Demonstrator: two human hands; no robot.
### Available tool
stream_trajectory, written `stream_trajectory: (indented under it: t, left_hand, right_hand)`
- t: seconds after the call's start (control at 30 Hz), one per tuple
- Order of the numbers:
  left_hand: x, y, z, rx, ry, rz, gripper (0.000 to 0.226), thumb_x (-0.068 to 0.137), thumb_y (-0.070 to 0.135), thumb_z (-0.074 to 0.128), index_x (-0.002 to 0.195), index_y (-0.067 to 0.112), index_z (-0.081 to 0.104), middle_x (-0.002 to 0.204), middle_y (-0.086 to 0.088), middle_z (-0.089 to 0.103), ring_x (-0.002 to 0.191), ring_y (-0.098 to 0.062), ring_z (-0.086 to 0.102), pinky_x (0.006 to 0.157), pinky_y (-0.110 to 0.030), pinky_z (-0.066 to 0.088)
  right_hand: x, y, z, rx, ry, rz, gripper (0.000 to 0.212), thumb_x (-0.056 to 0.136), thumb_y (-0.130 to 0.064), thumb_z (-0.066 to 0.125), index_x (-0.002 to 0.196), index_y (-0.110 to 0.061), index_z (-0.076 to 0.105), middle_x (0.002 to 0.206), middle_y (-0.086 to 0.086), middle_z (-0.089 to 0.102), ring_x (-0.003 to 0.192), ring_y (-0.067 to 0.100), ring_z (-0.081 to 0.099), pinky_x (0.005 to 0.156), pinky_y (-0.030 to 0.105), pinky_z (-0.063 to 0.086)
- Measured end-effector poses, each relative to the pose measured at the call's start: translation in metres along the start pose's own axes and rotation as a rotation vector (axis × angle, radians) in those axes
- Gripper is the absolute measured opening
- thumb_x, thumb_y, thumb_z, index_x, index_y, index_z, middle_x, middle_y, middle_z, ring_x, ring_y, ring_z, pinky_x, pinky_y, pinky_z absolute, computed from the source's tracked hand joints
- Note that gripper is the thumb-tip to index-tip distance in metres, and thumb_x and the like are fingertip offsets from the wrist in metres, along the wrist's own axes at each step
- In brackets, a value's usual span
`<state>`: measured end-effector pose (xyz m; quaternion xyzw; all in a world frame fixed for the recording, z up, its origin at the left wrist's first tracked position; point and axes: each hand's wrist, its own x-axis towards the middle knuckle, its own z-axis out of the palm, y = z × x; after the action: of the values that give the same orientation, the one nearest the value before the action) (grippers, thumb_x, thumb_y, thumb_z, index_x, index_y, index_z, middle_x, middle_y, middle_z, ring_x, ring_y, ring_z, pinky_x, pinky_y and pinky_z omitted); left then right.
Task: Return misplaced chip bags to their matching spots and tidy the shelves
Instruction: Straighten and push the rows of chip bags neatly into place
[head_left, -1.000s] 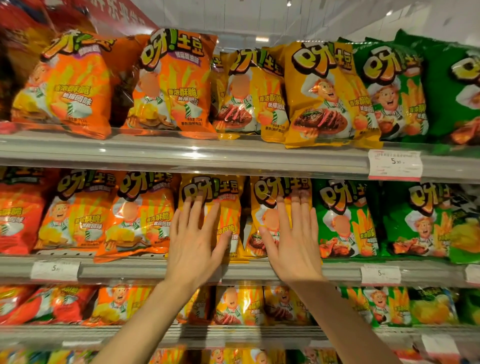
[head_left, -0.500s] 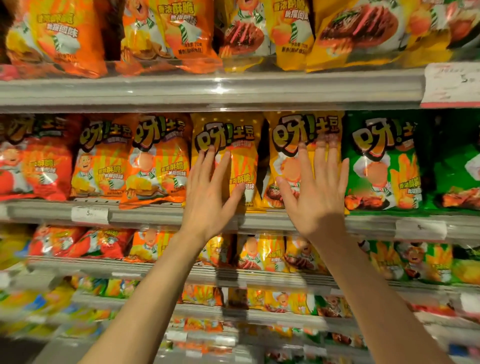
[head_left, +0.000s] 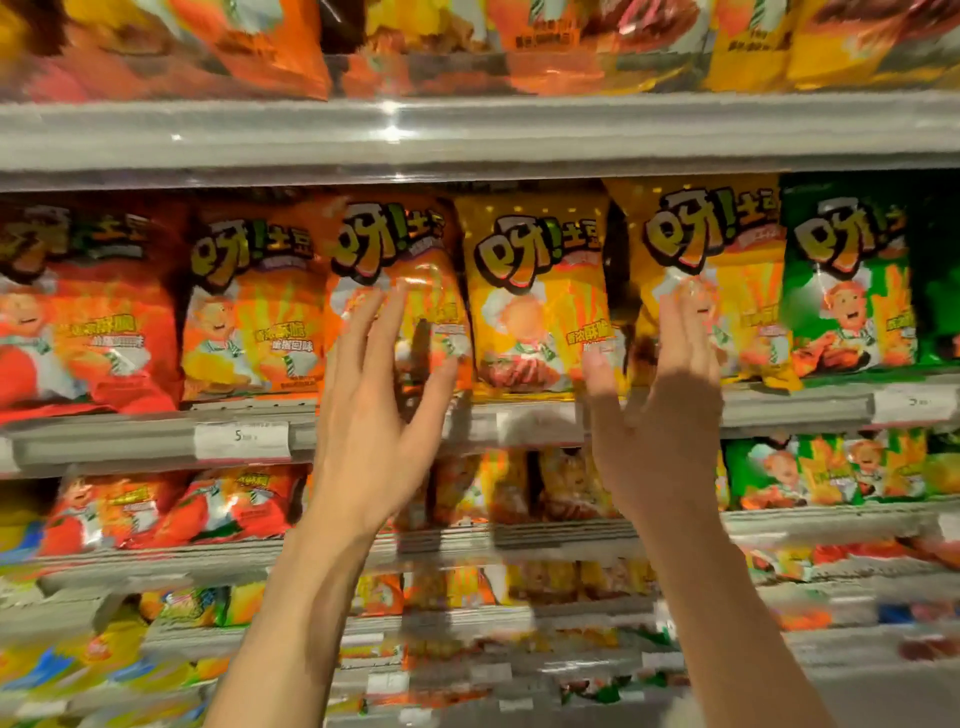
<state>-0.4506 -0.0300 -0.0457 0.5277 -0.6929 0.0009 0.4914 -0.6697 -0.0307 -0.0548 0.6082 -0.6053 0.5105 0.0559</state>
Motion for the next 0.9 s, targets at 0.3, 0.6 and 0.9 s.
stream_trajectory:
  t: [0.3, 0.6, 0.9]
  left_hand:
    - [-0.006, -0.141, -0.150, 0.015, 0.022, -0.067, 0.071, 0.095, 0.045, 0.057, 0.155, 0.020, 0.029, 0.161, -0.005, 0.031, 0.148, -0.011, 0.024, 0.114, -0.007, 0.010]
    - [-0.007, -0.233, -0.247, 0.068, 0.160, -0.203, 0.071, 0.091, 0.057, 0.049, 0.152, 0.024, 0.036, 0.156, 0.001, 0.034, 0.138, 0.010, 0.020, 0.107, 0.002, 0.006]
    - [0.016, -0.292, -0.290, 0.377, 0.164, -0.221, 0.064, 0.094, 0.049, 0.050, 0.150, 0.021, 0.041, 0.153, -0.016, 0.036, 0.139, -0.033, 0.037, 0.111, -0.044, 0.033]
  right_hand:
    - [-0.067, -0.171, 0.068, 0.167, -0.242, 0.296, 0.077, 0.096, -0.058, 0.046, 0.153, -0.009, 0.034, 0.117, 0.035, 0.058, 0.111, 0.043, 0.057, 0.106, 0.045, 0.039]
    - [-0.072, -0.270, 0.162, 0.167, -0.483, 0.163, 0.080, 0.080, -0.082, 0.035, 0.112, -0.015, 0.067, 0.098, 0.000, 0.070, 0.095, 0.024, 0.068, 0.078, 0.031, 0.054]
    - [-0.046, -0.354, 0.234, 0.098, -0.303, -0.417, 0.067, 0.097, -0.053, 0.046, 0.146, -0.007, 0.046, 0.138, 0.016, 0.053, 0.133, 0.032, 0.047, 0.111, 0.047, 0.039]
